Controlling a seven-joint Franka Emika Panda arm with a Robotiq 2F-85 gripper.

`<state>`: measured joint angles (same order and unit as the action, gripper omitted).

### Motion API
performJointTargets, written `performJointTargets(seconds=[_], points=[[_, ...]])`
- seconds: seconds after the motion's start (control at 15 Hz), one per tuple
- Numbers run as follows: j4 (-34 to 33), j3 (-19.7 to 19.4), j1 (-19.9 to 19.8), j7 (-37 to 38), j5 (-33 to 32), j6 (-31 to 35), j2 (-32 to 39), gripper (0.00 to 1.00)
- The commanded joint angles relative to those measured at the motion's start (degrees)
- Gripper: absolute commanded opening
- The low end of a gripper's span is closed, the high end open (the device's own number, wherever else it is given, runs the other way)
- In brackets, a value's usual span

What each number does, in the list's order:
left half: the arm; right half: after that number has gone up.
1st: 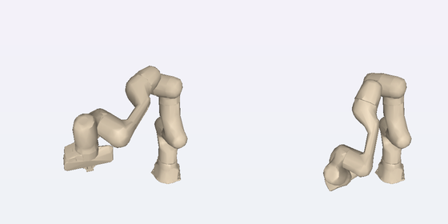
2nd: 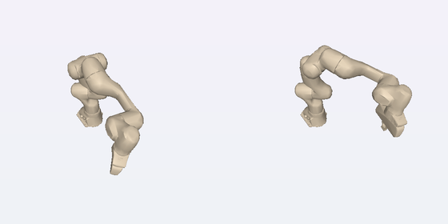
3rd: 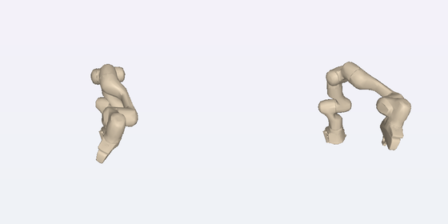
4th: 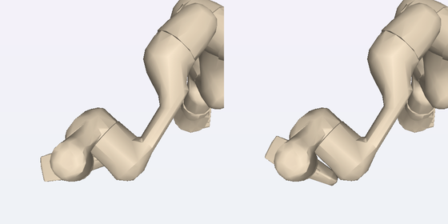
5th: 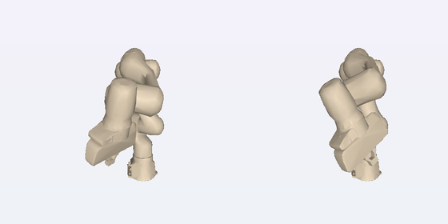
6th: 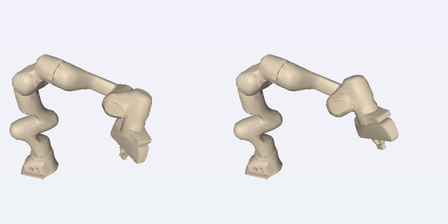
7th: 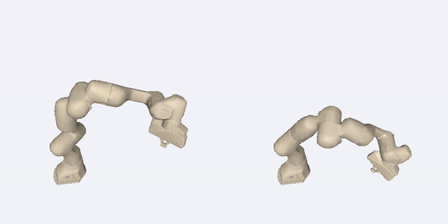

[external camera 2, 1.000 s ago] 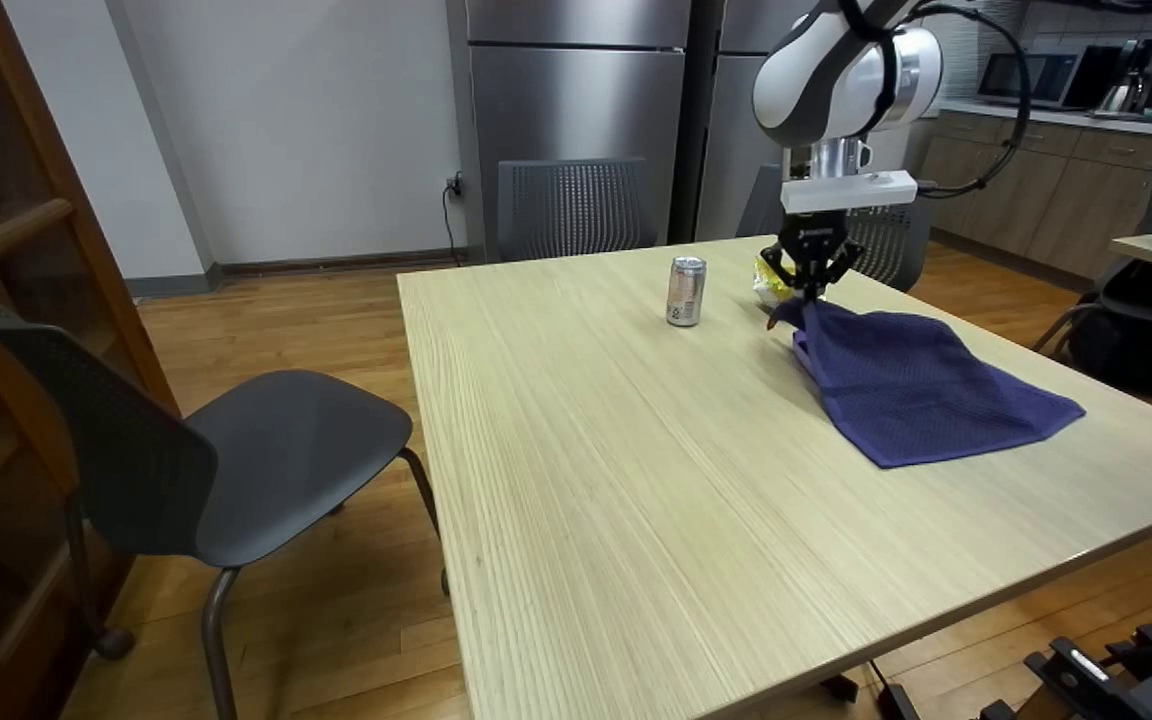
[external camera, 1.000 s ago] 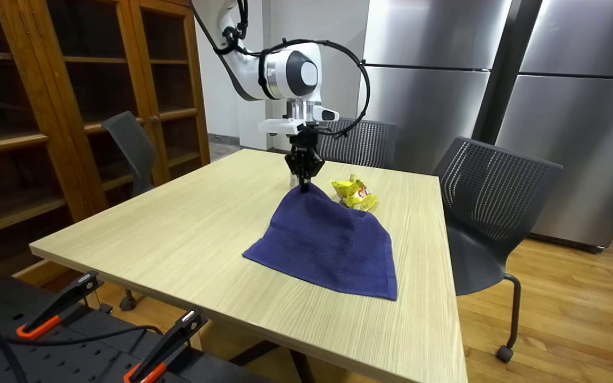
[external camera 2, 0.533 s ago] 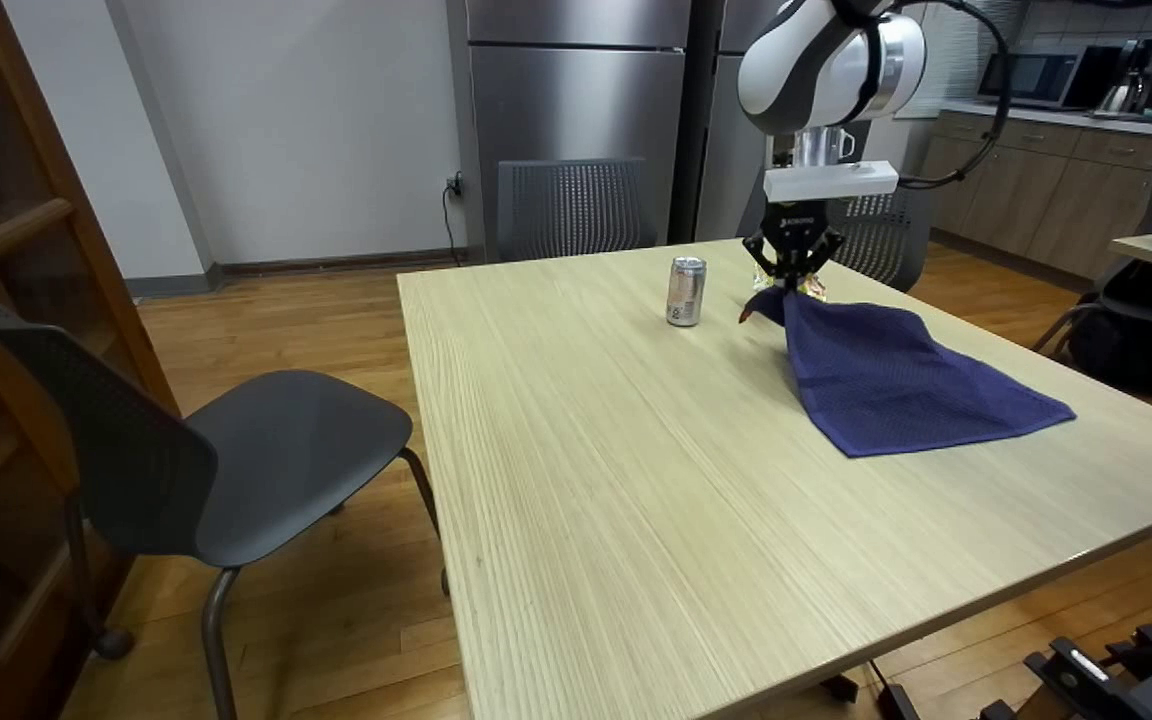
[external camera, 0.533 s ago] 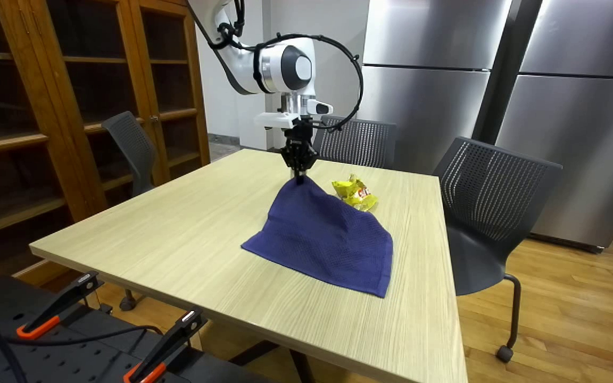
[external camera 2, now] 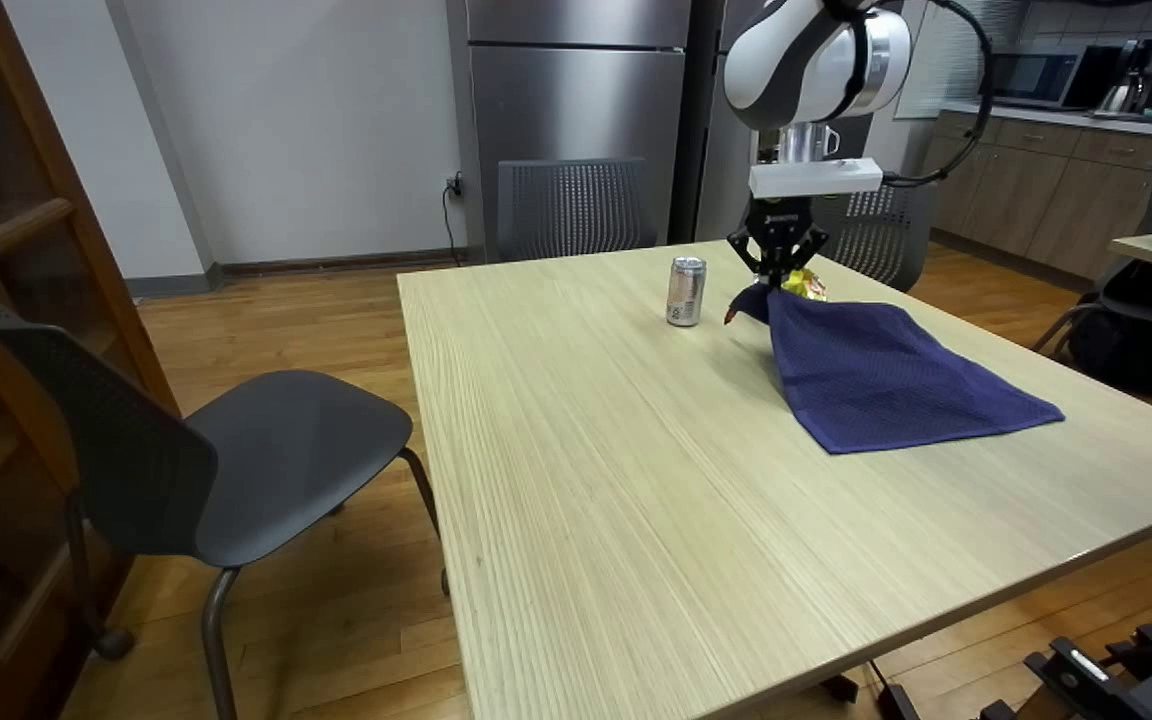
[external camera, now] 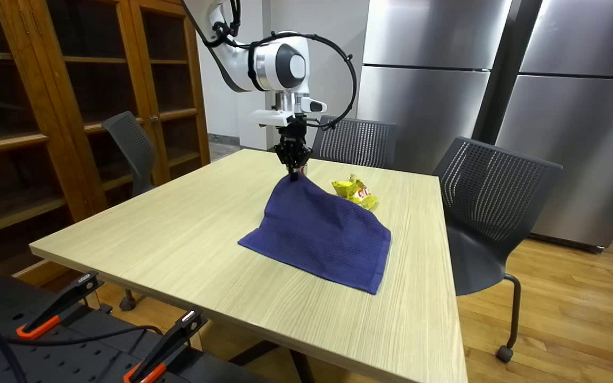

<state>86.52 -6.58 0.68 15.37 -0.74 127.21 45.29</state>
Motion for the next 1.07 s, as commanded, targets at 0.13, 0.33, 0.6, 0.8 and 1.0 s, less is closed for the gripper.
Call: performJointTargets(seconds=[0.13, 0.33, 0.6, 0.8, 1.0], points=[[-2.0, 0.4, 0.2, 0.2, -0.1, -1.7, 1.0, 0.01], [-1.6, 0.2, 0.1, 0.2, -0.3, -1.7, 1.1, 0.01], [-0.9, 0.0, -0.1, 0.0, -0.3, -1.7, 1.2, 0.43], [-0.2, -0.2, -0.2, -0.1, -0.3, -1.4, 0.9, 0.64], [1.1, -0.2, -0.3, -0.3, -0.2, -0.8, -0.1, 0.88]])
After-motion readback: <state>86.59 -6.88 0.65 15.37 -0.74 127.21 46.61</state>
